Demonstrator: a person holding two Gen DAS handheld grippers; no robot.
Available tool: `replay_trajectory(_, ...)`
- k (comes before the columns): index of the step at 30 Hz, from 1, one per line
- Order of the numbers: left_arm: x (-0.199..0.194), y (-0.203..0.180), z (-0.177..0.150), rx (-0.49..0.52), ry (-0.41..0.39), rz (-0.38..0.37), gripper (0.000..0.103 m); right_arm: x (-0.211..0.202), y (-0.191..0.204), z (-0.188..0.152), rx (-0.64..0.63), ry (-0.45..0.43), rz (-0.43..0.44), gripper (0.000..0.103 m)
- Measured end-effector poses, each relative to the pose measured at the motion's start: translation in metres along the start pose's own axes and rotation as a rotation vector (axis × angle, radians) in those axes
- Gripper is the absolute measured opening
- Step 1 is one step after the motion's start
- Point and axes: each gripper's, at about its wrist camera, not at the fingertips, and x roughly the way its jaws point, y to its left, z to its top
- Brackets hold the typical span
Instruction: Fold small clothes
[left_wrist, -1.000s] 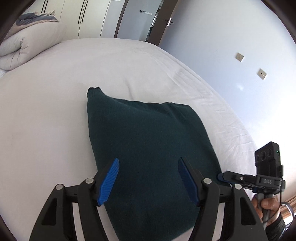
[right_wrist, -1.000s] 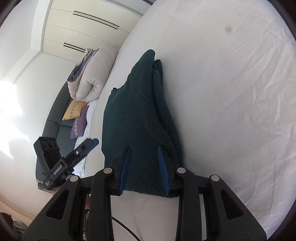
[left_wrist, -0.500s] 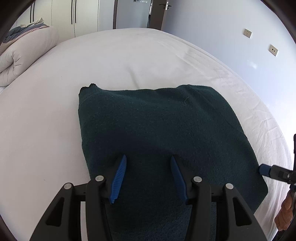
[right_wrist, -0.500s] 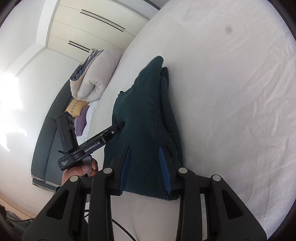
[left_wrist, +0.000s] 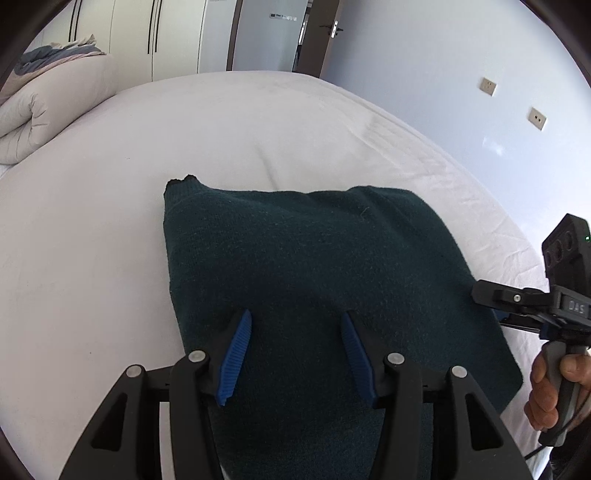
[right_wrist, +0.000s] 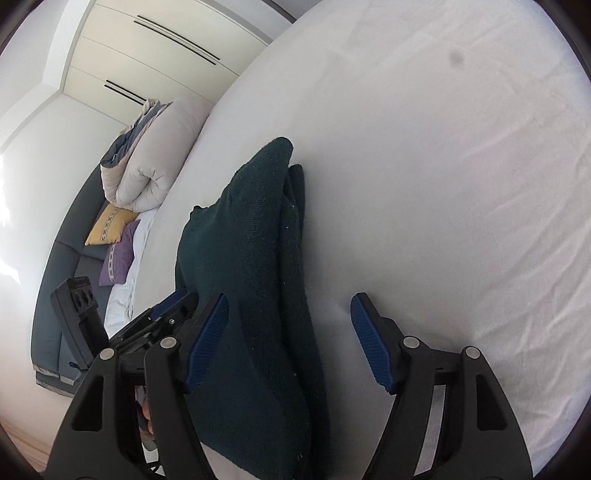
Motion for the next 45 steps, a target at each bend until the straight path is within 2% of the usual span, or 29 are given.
replay_trajectory(2, -0.019, 0.012, -0.003, -0.069, -0.043, -0.042, 0.073, 0.001, 0.005, 0.001, -0.016, 0.007, -0.006, 0.069)
replay_trajectory(3, -0.027, 0.02, -0.005, -0.107, -0.069, -0.026, 0.087, 0.001, 0.008, 0.001, -0.035, 0.014, -0.006, 0.069)
replay_trajectory(5, -0.034, 0.037, -0.009, -0.171, -0.09, -0.022, 0.09, 0.003, 0.013, -0.001, -0.067, 0.031, -0.019, 0.069)
replay_trajectory(6, -0.029, 0.045, -0.01, -0.205, -0.064, -0.038, 0.09, 0.004, 0.015, -0.002, -0.081, 0.039, -0.021, 0.069)
replay_trajectory(10, 0.007, 0.067, -0.019, -0.339, 0.117, -0.153, 0.075, 0.012, 0.018, -0.002, -0.076, 0.057, -0.02, 0.068)
replay_trajectory(11, 0.013, 0.067, -0.02, -0.351, 0.137, -0.178, 0.075, 0.015, 0.018, -0.001, -0.073, 0.062, -0.023, 0.068)
replay_trajectory(12, 0.015, 0.064, -0.019, -0.341, 0.135, -0.171, 0.074, 0.018, 0.019, -0.001, -0.073, 0.065, -0.03, 0.066)
replay_trajectory(14, 0.017, 0.057, -0.013, -0.313, 0.162, -0.141, 0.071, 0.025, 0.024, 0.0, -0.093, 0.09, -0.064, 0.04)
replay_trajectory(16, 0.017, 0.053, -0.007, -0.297, 0.187, -0.124, 0.061, 0.031, 0.026, 0.001, -0.094, 0.113, -0.085, 0.034)
replay_trajectory(19, 0.01, 0.045, -0.002, -0.252, 0.19, -0.102, 0.046, 0.034, 0.034, -0.001, -0.111, 0.113, -0.126, 0.027)
replay_trajectory(21, 0.002, 0.043, -0.003, -0.239, 0.181, -0.09, 0.041, 0.034, 0.049, -0.006, -0.157, 0.099, -0.185, 0.024)
replay_trajectory(24, -0.019, 0.043, -0.009, -0.239, 0.16, -0.084, 0.039, 0.026, 0.081, -0.018, -0.252, 0.061, -0.273, 0.022)
replay_trajectory(28, -0.065, 0.048, -0.025, -0.198, 0.108, -0.046, 0.039, 0.004, 0.126, -0.044, -0.35, 0.022, -0.292, 0.021)
replay_trajectory(33, -0.123, 0.081, -0.048, -0.208, 0.069, 0.01, 0.039, -0.003, 0.172, -0.085, -0.402, 0.023, -0.229, 0.021)
replay_trajectory(37, -0.16, 0.107, -0.07, -0.194, 0.053, 0.07, 0.039, 0.01, 0.21, -0.121, -0.427, 0.054, -0.165, 0.021)
replay_trajectory(42, -0.182, 0.146, -0.103, -0.25, 0.058, 0.093, 0.039, 0.026, 0.244, -0.171, -0.419, 0.102, -0.092, 0.021)
replay_trajectory(45, -0.186, 0.156, -0.127, -0.26, 0.075, 0.097, 0.039, 0.035, 0.249, -0.199, -0.391, 0.132, -0.067, 0.021)
